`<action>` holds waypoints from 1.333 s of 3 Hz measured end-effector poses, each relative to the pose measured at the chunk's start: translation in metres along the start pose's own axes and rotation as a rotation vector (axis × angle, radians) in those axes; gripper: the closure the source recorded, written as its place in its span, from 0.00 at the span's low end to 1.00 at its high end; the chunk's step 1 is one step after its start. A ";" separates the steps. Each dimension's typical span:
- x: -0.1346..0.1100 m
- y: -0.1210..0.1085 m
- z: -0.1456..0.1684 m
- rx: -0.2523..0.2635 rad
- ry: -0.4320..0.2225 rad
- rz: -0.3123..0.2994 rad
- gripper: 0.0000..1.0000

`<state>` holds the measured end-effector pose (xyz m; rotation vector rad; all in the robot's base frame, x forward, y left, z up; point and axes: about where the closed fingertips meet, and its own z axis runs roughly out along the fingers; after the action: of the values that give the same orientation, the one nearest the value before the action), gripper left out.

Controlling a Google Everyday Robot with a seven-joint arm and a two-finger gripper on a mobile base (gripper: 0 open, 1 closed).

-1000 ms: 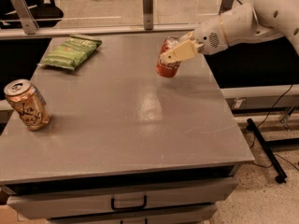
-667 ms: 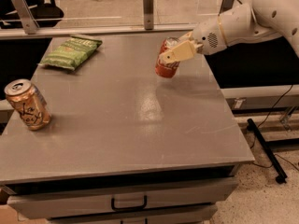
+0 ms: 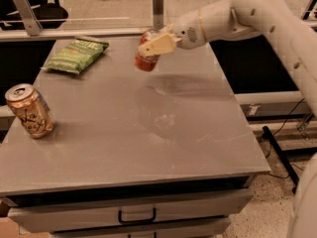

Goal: Move coke can near green jalapeno chip bag

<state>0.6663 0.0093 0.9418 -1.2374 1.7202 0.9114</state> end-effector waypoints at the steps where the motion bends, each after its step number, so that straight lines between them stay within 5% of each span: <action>1: -0.033 -0.013 0.044 -0.003 -0.036 -0.020 1.00; 3: -0.049 -0.035 0.117 0.012 -0.044 0.043 1.00; 4: -0.032 -0.038 0.148 0.018 0.007 0.095 0.81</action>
Offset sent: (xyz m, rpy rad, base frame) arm 0.0822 0.1259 0.0141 0.0923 0.0035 -0.0300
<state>0.7388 0.1431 0.9062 -1.1561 1.8016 0.9458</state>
